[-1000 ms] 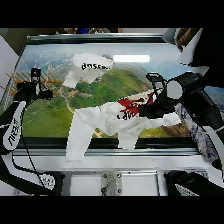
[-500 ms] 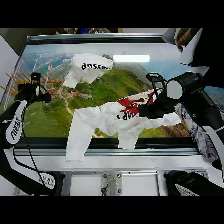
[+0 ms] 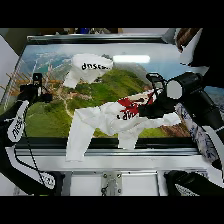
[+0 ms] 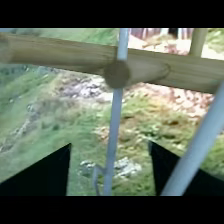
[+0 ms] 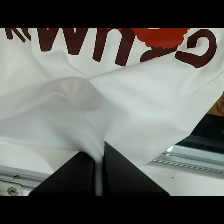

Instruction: Fold the clothes and pants, and hang the long-sleeved shirts on hangers.

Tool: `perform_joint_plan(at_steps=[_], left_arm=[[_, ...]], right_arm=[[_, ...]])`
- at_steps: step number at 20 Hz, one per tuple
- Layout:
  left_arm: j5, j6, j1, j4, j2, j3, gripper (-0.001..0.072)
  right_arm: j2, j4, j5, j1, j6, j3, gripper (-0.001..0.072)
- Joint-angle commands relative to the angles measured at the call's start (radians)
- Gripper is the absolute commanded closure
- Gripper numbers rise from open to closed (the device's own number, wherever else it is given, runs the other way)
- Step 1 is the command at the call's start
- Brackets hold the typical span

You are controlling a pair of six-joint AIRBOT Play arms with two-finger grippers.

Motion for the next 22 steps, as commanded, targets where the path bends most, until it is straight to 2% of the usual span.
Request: perform_joint_plan(at_steps=[1, 2, 3, 13, 22], left_arm=[[-0.008, 0.002, -0.003, -0.002, -0.001, 0.011, 0.0479], [-0.012, 0.002, -0.003, -0.002, -0.001, 0.023, 0.0560], [-0.018, 0.002, -0.003, -0.002, -0.001, 0.032, 0.0680], [-0.114, 0.016, -0.003, 0.000, 0.016, 0.106, 0.0688], [-0.112, 0.064, -0.084, 0.000, 0.205, 0.106, 0.0688]], right_arm=[[0.000, 0.000, 0.000, 0.001, 0.000, 0.000, 0.0682], [-0.001, 0.000, 0.000, 0.001, 0.000, 0.000, 0.0682], [-0.001, 0.000, 0.000, 0.001, 0.000, 0.000, 0.0682], [-0.001, 0.000, 0.000, 0.001, 0.000, 0.000, 0.0682], [-0.001, 0.000, 0.000, 0.001, 0.000, 0.000, 0.0682]])
